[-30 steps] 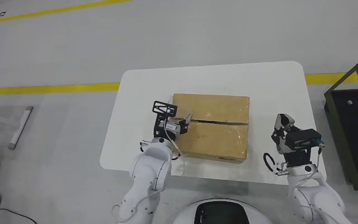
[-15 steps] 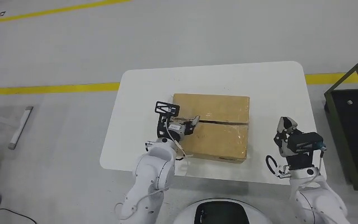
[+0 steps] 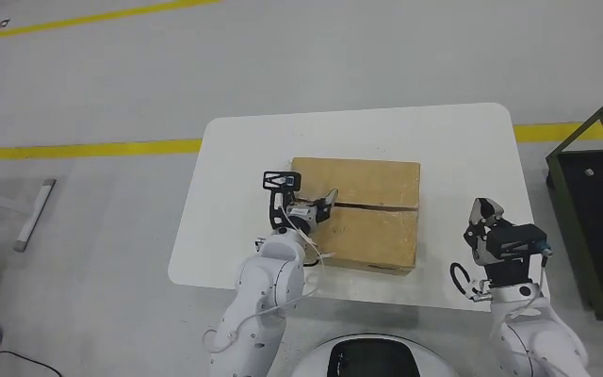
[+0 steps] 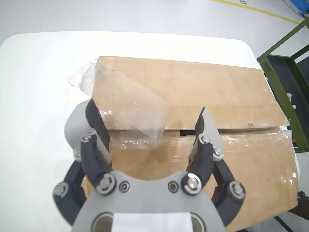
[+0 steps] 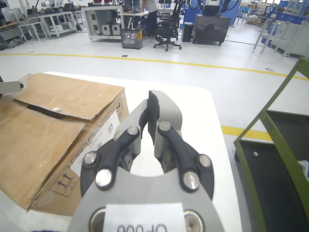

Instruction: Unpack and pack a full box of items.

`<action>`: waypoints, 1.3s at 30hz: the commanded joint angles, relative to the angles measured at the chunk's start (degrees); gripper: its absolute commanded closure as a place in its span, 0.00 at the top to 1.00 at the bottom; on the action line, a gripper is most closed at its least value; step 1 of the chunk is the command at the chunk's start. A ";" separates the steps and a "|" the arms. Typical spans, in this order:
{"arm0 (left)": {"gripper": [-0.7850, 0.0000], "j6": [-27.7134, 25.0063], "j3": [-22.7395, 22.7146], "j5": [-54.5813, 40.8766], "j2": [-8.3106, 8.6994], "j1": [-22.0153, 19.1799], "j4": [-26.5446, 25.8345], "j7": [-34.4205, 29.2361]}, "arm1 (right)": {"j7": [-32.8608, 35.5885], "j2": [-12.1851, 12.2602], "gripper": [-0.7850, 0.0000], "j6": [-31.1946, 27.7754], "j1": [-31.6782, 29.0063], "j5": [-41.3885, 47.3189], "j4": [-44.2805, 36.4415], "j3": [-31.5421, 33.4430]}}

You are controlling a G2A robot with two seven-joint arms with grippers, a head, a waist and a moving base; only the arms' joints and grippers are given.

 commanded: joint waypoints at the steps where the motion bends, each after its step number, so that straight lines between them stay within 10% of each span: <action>1: 0.74 0.15 0.34 -0.15 -0.10 -0.35 0.45 -0.07 | -0.05 -0.02 0.00 0.07 -0.08 0.00 0.00 0.04; 7: 0.59 0.34 1.43 3.48 -0.19 -1.29 1.44 -0.38 | -0.14 -0.09 0.00 0.21 -0.21 0.21 -0.22 0.14; 17: 0.63 0.67 1.19 5.12 -0.28 -1.26 1.19 -1.53 | -0.13 -0.19 0.00 0.24 -0.13 0.23 -0.30 0.24; 24: 0.00 0.89 1.20 5.44 -0.41 -1.02 1.61 -1.56 | 0.12 -0.23 0.00 0.12 0.11 0.13 -0.17 0.37; 39: 0.00 1.18 0.57 3.28 -0.77 -0.76 1.28 -2.10 | 0.52 -0.38 0.00 -0.02 1.41 0.23 0.12 0.16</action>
